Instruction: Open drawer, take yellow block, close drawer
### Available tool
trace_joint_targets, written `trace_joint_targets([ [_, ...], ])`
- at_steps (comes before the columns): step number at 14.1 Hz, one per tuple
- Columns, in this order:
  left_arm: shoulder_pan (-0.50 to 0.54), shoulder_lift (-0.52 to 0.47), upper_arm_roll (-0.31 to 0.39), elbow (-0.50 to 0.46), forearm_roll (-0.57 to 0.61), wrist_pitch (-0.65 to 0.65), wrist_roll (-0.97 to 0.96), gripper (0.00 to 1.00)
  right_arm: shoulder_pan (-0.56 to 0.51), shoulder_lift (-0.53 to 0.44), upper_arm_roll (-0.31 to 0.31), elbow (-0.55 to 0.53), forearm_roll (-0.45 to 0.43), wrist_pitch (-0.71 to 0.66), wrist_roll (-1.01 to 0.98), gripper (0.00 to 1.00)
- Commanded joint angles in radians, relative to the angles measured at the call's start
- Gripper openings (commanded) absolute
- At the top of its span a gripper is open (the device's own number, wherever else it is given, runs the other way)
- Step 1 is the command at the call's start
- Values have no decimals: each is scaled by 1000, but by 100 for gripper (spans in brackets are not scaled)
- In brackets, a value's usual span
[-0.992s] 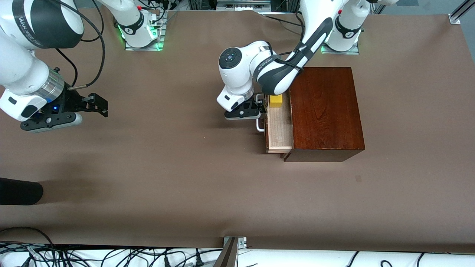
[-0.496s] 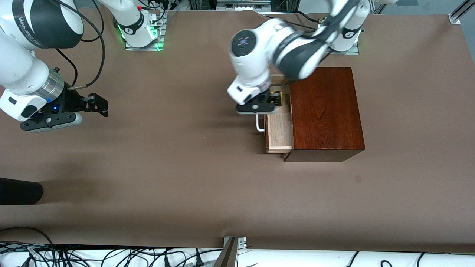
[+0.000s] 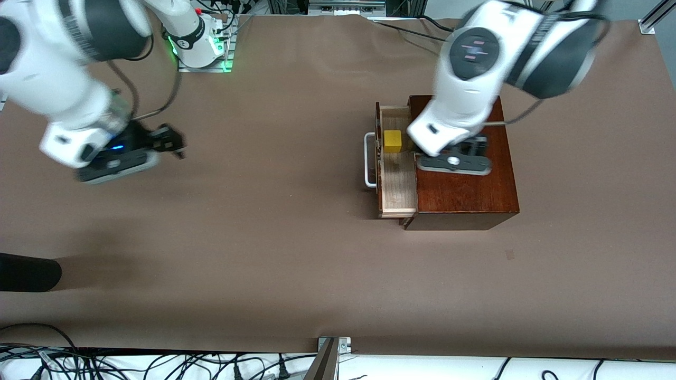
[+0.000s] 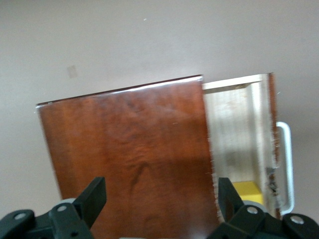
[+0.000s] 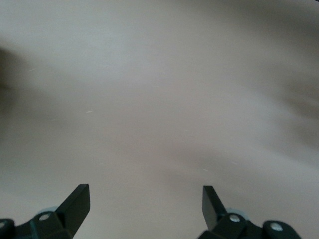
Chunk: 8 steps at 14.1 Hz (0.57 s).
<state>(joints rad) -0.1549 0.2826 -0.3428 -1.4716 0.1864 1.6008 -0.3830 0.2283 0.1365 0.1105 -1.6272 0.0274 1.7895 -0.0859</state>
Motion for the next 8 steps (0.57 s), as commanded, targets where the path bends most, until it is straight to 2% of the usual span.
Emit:
trace_joint_targets([
  [1,130,-63,-10,-23,-86,-33,177,100,35,1,124,9,3,7,-14,100],
  [3,219,-75,-7,-21,-120,-48,274,100,121,50,170,26,2,65,-12,100],
  [6,317,-86,-12,-18,-120,-53,326,100,279,181,173,168,-29,79,-18,100],
  [8,347,-102,4,17,-119,-91,381,100,383,251,173,226,-78,85,-32,100],
])
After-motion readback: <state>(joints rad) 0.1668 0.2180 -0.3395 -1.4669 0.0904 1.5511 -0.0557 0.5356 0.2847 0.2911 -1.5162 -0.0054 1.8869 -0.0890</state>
